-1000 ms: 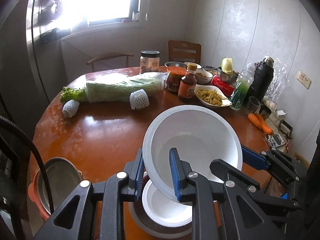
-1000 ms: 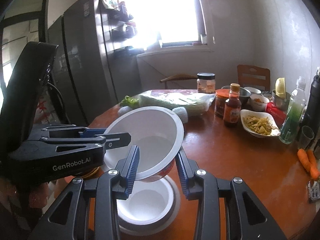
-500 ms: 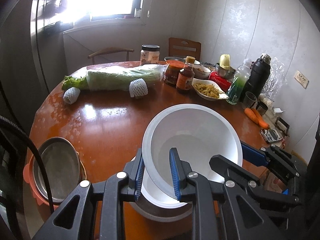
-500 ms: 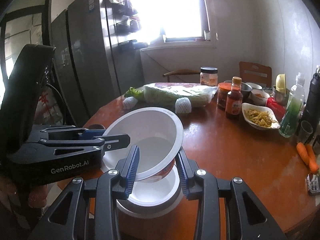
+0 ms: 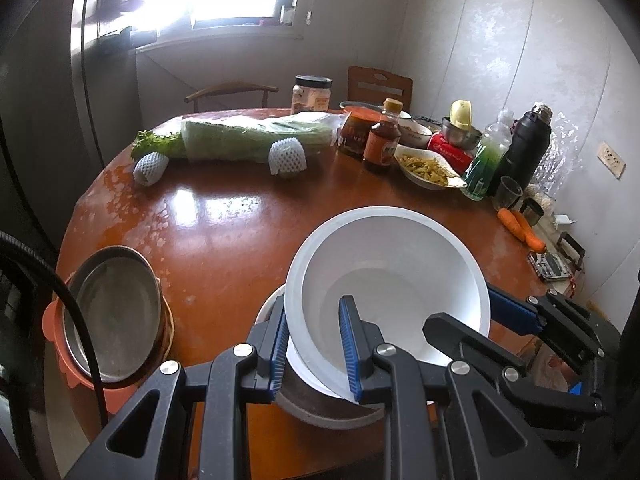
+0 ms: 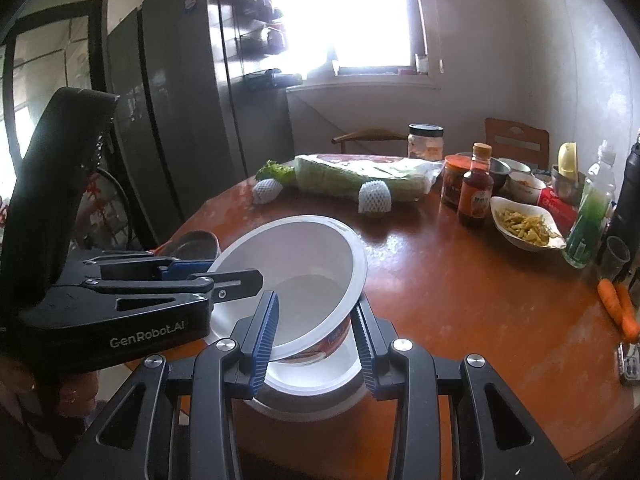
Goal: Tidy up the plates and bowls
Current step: 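Lift the white paper bowl and carry it over the steel bowl, then lower the paper bowl into the steel bowl and open the left gripper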
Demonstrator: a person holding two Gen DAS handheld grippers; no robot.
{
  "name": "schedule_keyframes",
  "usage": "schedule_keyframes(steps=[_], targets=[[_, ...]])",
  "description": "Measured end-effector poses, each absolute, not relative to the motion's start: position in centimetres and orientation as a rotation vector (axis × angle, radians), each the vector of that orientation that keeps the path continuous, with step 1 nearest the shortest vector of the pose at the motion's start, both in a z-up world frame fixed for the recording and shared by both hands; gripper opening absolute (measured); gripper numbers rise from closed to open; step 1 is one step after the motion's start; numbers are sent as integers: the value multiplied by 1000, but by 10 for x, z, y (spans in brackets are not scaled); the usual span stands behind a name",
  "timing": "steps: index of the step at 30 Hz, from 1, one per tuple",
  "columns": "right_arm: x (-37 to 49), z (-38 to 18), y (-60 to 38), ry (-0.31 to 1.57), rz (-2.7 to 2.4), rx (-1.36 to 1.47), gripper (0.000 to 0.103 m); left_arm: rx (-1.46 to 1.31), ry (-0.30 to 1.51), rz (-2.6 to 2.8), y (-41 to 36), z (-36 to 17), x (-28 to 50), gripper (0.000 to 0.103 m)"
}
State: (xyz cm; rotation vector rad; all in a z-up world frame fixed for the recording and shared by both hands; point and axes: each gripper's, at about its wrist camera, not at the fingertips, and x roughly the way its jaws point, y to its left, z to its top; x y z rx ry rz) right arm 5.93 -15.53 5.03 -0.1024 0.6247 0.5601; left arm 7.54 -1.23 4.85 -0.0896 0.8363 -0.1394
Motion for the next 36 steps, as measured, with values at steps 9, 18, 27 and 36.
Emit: schedule_keyframes(steps=[9, 18, 27, 36], targets=[[57, 41, -155, 645, 569, -104, 40, -68, 863, -111, -15, 36, 78, 24], [61, 29, -156, 672, 572, -100, 40, -60, 881, -96, -19, 26, 80, 24], [65, 22, -156, 686, 575, -95, 40, -63, 887, -88, -19, 21, 81, 24], [68, 15, -155, 702, 580, -94, 40, -65, 896, -81, -17, 13, 84, 24]])
